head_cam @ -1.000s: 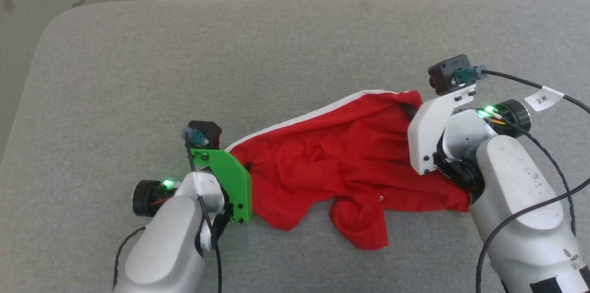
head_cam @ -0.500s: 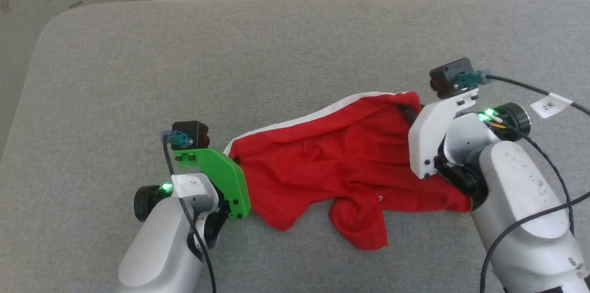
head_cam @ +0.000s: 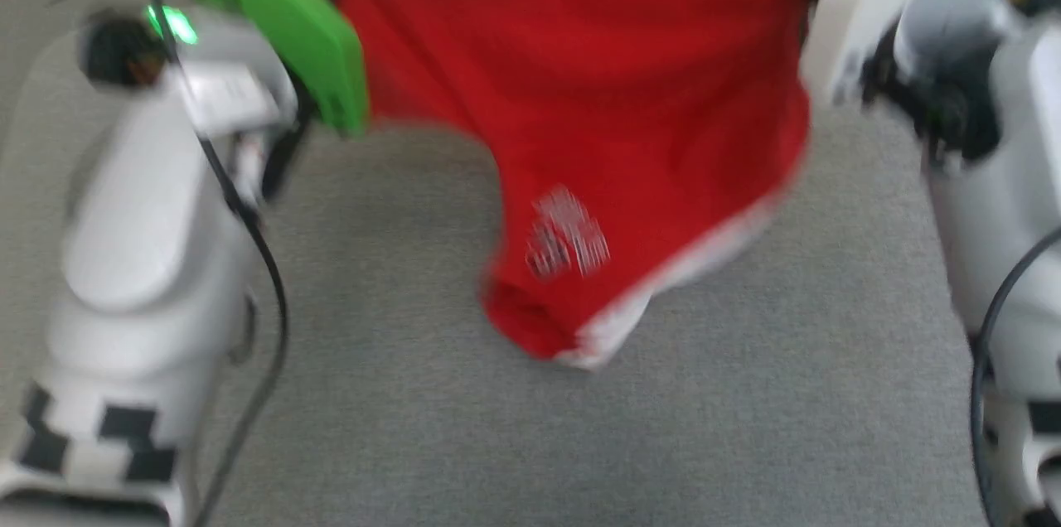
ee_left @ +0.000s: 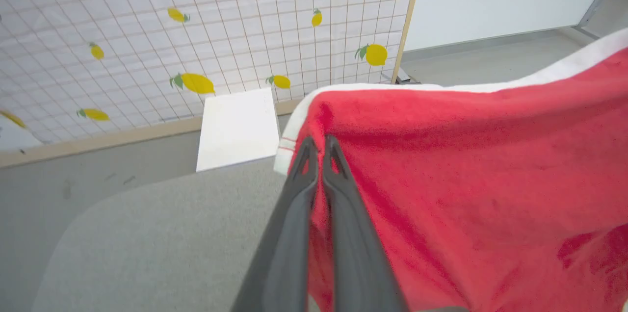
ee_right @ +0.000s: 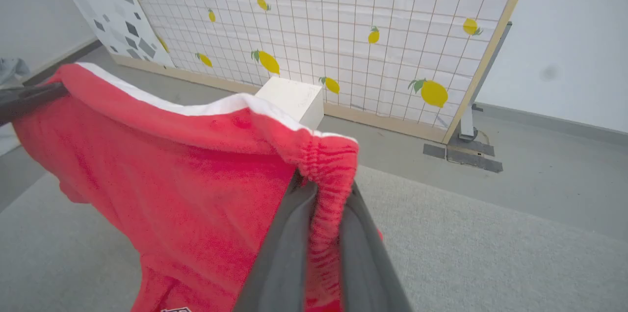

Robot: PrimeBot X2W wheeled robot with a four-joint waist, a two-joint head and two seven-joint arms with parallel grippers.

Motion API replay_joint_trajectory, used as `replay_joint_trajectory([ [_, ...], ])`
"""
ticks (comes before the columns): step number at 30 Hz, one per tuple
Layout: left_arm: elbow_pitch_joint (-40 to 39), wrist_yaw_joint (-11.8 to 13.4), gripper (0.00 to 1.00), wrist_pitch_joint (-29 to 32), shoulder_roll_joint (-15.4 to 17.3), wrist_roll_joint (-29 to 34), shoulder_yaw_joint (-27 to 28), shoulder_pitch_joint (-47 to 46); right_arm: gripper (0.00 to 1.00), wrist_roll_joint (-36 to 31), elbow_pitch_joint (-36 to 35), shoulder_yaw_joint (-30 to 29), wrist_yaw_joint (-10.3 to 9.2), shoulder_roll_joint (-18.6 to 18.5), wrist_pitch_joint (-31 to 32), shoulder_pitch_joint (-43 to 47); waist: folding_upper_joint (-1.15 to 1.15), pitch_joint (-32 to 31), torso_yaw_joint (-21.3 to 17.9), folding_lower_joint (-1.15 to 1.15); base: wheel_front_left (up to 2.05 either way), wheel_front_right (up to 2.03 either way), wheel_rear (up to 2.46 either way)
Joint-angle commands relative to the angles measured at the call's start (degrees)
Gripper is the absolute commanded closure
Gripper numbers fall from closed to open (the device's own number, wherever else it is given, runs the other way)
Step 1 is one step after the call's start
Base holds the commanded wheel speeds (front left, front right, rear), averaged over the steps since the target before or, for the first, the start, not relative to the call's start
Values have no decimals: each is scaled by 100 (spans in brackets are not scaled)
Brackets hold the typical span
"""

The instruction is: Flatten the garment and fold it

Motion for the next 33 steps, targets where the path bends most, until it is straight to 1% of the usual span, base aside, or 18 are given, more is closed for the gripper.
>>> replay_joint_trajectory([
  [1,125,-53,100,-55,95,138,-14,-422,100,14,64,-29,-6,58,-43,-377,66,278,-279,0,0,0,0],
  [4,423,-87,100,-266,220,471,-55,-1331,100,-118,331,-60,-6,176,-246,-1249,66,503,-459,0,0,0,0],
  [6,638,-91,100,-375,250,645,-101,-1811,100,-287,596,-42,-6,253,-465,-1734,66,584,-575,0,0,0,0],
  [9,922,-58,100,-560,226,750,-63,-2462,100,-338,1031,-224,-6,444,-827,-2366,66,731,-715,0,0,0,0],
  [13,1247,23,100,-1280,187,961,-38,-3169,100,-511,1593,-442,-6,586,-1488,-2945,66,918,-823,0,0,0,0],
  [14,1508,66,100,-1786,141,1060,-52,-3455,100,-589,1913,-423,-6,637,-1867,-3138,66,1088,-843,0,0,0,0],
  [15,1574,61,100,-1906,133,1075,-59,-3510,100,-572,1990,-440,-6,648,-1951,-3171,66,1151,-844,0,0,0,0],
  [19,1933,49,100,-2239,127,1052,-46,-3572,100,-475,2263,-310,-6,676,-2201,-3176,66,1406,-826,0,0,0,0],
  [23,2216,-59,100,-2498,174,1022,-84,-3492,100,-305,2360,-22,-6,676,-2445,-2975,66,1550,-762,0,0,0,0],
  [25,2316,-103,100,-2619,170,964,-78,-3395,100,-184,2350,136,-6,615,-2551,-2793,66,1554,-694,0,0,0,0],
  [29,2455,-190,100,-2890,40,745,-39,-3015,100,252,2250,273,-6,462,-2790,-2244,66,1344,-462,0,0,0,0],
  [31,2486,-213,100,-3048,-54,633,-24,-2738,100,471,2136,329,-6,405,-2903,-1899,66,1162,-342,0,0,0,0],
  [33,2506,-289,100,-3195,-137,556,-80,-2350,100,714,1958,418,-6,341,-3009,-1425,66,894,-235,0,0,0,0],
])
